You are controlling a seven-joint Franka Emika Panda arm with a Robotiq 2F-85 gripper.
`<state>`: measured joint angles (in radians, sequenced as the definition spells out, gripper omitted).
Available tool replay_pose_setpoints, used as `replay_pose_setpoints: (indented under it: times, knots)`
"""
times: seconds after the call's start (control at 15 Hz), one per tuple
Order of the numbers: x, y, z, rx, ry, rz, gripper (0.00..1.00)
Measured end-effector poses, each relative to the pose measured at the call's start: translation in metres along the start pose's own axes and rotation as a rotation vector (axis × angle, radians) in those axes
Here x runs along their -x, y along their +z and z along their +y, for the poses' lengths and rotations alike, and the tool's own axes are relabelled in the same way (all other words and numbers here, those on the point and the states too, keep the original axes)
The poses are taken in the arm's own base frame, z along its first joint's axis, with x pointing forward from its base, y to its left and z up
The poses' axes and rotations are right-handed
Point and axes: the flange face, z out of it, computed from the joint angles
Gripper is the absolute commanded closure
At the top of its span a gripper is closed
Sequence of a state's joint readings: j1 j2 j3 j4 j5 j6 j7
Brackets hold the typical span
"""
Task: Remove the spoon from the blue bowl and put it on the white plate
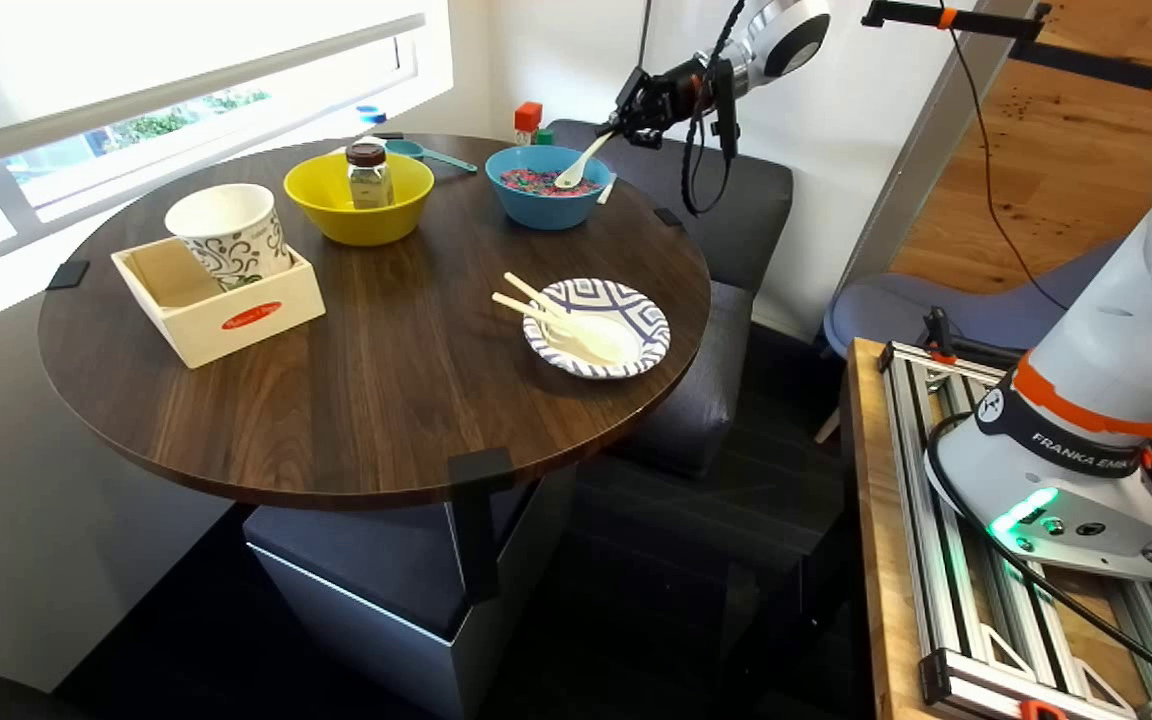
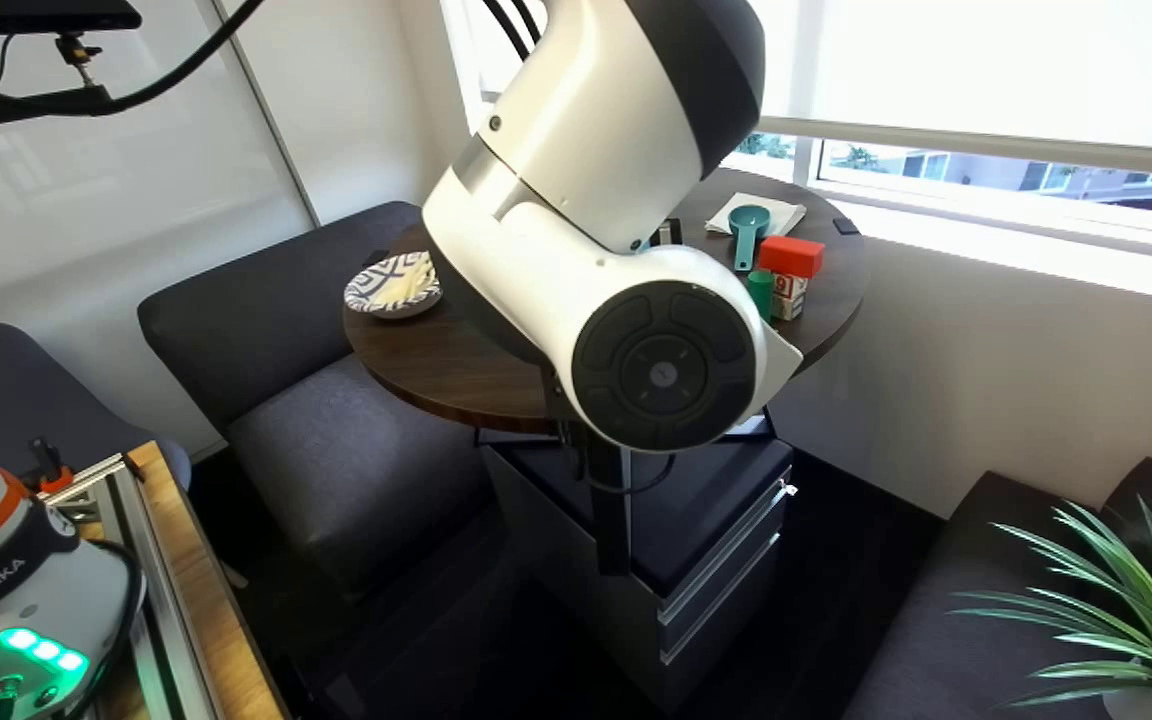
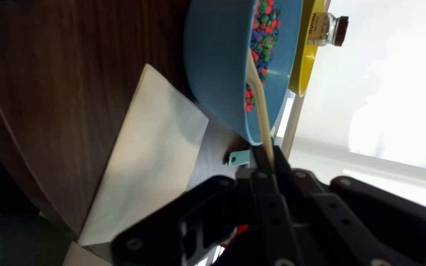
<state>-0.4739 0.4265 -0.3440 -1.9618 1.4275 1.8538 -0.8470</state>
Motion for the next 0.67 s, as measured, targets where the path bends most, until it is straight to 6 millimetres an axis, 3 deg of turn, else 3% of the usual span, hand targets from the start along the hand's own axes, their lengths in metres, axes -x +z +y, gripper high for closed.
replay_pose_setpoints:
  times: [0.13, 0.4, 0.67]
  knots:
    - [-0.003, -0.005, -0.015, -0.029, -0.017, 0.013, 0.99]
    - [-0.004, -0.027, -0.069, -0.078, -0.142, 0.025, 0.99]
    - [0.019, -0.032, -0.113, -0.021, -0.354, -0.046, 0.99]
